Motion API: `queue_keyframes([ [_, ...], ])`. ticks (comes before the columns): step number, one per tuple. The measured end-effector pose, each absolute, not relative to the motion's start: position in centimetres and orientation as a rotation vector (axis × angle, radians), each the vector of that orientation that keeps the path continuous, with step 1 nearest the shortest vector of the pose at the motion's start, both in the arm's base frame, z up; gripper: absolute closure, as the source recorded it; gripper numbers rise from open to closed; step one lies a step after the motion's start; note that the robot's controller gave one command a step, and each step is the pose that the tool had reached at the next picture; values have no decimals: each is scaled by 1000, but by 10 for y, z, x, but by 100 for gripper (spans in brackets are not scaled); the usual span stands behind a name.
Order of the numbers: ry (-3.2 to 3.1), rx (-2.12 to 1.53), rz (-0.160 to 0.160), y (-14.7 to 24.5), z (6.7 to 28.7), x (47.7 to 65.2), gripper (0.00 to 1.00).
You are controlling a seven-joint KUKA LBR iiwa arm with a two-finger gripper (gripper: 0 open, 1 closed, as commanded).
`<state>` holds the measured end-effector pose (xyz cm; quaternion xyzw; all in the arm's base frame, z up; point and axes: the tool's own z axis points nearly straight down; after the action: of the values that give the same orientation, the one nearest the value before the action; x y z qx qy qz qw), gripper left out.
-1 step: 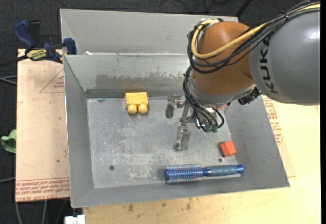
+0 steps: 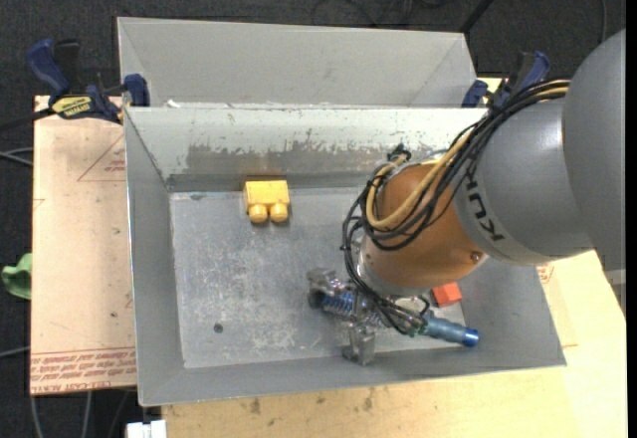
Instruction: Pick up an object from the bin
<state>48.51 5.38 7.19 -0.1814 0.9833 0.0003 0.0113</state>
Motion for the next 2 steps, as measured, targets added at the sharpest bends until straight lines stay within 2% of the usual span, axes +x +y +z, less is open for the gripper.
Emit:
queue_keyframes([
  [1,3020,-850,1,53,100,483,0],
  [2,3009,-896,2,52,107,480,0],
])
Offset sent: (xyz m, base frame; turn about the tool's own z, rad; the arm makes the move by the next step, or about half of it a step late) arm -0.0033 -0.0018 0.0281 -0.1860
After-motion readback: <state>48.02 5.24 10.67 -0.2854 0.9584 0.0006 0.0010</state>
